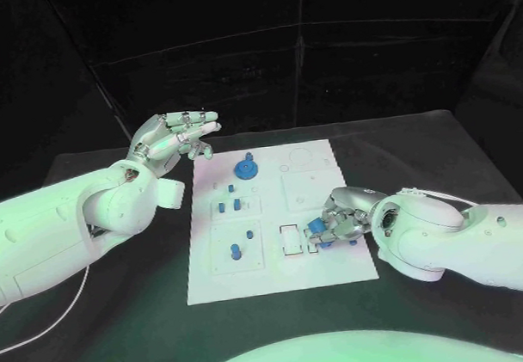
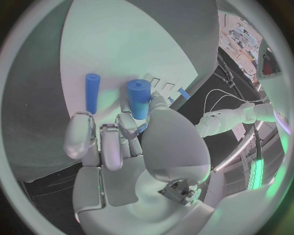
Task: Assemble the parts on the task board
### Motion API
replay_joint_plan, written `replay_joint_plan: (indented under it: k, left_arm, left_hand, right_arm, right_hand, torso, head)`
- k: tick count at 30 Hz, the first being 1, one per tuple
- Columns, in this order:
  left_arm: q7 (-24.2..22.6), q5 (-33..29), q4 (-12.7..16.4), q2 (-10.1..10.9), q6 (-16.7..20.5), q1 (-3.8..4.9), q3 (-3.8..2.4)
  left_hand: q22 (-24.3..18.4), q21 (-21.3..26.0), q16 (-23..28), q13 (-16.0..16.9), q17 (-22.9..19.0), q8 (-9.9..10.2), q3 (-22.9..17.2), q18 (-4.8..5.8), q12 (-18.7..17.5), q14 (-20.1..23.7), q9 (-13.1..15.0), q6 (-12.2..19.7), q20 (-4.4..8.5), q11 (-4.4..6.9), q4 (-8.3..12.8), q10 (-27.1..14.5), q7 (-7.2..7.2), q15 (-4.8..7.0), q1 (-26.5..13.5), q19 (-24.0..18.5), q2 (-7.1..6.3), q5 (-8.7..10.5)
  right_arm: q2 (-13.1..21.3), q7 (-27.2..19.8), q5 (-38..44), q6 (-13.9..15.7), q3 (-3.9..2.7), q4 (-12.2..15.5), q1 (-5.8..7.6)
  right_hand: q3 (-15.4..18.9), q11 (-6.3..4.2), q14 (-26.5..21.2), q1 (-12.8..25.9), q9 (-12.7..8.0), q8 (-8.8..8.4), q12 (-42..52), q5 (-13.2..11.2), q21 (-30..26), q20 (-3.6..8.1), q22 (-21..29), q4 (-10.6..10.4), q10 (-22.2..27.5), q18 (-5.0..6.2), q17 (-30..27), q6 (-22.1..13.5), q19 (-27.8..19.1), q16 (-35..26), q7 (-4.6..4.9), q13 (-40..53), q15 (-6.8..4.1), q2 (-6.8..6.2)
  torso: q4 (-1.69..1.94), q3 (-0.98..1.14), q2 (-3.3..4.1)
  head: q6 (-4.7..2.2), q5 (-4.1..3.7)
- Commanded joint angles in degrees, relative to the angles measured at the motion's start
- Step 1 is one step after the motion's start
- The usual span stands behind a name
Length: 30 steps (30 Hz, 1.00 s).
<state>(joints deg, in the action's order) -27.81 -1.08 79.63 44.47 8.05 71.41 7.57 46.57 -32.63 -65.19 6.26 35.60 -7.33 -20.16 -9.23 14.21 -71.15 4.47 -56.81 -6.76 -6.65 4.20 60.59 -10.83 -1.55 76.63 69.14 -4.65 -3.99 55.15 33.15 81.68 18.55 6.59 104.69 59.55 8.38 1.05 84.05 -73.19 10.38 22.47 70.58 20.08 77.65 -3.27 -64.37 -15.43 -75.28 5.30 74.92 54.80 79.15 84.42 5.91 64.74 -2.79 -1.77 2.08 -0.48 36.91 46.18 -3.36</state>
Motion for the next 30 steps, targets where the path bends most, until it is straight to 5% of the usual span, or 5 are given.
replay_joint_plan:
  k: [1,17,30]
  left_arm:
    - [-0.1,-0.2,0.1,0.1,-0.8,0.07,-0.04]
    - [0.0,-0.2,0.1,-0.1,-1.1,0.07,-0.03]
    - [0.0,-0.2,0.1,-0.2,-1.3,0.07,-0.02]
  left_hand:
    - [-0.1,0.3,-0.3,0.1,0.0,-0.3,0.3,-1.19,0.4,0.4,-0.1,0.3,-0.44,0.01,-0.1,-0.3,-0.03,-0.09,0.4,0.0,0.15,-0.17]
    - [-0.1,0.3,-0.3,0.1,0.0,-0.4,0.4,-1.19,0.5,0.4,-0.1,0.4,-0.46,-0.01,-0.1,-0.4,-0.05,-0.10,0.3,-0.1,0.14,-0.16]
    - [-0.1,0.3,-0.3,0.1,0.0,-0.4,0.4,-1.19,0.5,0.4,-0.1,0.4,-0.46,-0.01,-0.1,-0.4,-0.05,-0.10,0.3,-0.1,0.14,-0.16]
  right_arm:
    - [0.7,0.4,0.3,0.5,0.34,0.8,-0.34]
    - [2.9,-1.1,-1.2,7.4,0.27,7.0,-0.33]
    - [-0.7,-0.2,-1.9,4.8,0.24,5.2,-0.30]
  right_hand:
    - [0.2,-0.07,4.0,-0.9,0.1,0.29,0.4,0.4,0.3,0.11,-0.2,0.3,-0.7,-0.44,3.8,0.0,0.4,0.4,-0.35,0.4,-0.29,0.19]
    - [1.3,-0.44,4.1,-0.5,0.3,1.04,1.4,2.1,0.6,0.34,-0.8,-0.6,-2.0,-0.53,4.2,1.2,0.7,0.7,-0.79,2.0,-0.59,0.85]
    - [3.7,-0.57,4.1,3.6,0.1,1.20,1.2,-2.2,0.7,0.48,-0.8,-1.3,-2.3,-0.52,4.2,1.2,0.7,0.7,-0.96,2.6,-0.70,2.31]
  torso:
    - [-0.13,0.08,0.01]
    - [0.18,-0.05,0.02]
    - [0.19,-0.11,0.18]
  head:
    - [0.00,0.14]
    - [-0.27,-0.28]
    - [-0.31,-0.32]
